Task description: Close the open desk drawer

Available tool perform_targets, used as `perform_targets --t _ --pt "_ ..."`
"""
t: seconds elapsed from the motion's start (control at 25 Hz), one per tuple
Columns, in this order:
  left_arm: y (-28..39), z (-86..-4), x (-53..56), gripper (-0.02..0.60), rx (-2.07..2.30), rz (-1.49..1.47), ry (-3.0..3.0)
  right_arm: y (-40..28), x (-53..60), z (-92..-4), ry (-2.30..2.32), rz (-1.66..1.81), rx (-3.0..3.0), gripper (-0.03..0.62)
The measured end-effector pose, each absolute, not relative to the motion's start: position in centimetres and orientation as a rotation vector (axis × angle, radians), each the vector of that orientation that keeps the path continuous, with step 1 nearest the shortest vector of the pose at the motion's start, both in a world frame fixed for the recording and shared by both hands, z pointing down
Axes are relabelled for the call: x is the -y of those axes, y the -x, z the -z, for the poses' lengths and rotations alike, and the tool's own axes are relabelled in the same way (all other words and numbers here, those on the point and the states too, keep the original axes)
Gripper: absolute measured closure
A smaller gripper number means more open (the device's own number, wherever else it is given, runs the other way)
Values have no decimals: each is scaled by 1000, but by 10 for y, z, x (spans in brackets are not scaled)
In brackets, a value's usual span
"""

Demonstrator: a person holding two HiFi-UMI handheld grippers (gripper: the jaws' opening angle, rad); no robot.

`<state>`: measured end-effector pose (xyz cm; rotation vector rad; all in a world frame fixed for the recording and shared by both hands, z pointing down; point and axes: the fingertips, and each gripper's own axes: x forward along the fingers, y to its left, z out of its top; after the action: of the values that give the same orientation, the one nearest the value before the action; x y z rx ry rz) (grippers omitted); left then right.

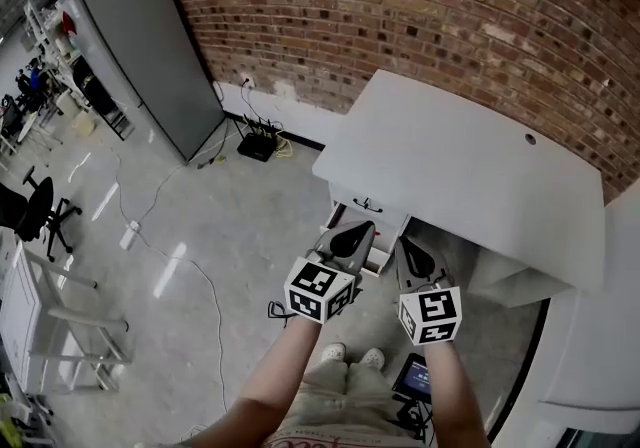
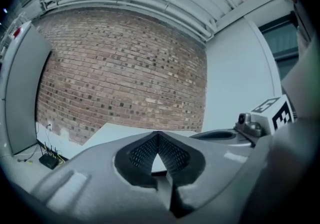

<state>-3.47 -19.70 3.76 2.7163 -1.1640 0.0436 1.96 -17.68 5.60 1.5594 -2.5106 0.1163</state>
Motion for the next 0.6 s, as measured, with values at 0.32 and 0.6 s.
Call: perform_targets --t 0.32,0.6 --pt "56 -15 187 575 1093 45 -2767 -8 166 -26 -1663 -52 2457 582" --pt "74 -52 185 575 1058 64 -2758 9 161 -55 -1664 -30 2446 582"
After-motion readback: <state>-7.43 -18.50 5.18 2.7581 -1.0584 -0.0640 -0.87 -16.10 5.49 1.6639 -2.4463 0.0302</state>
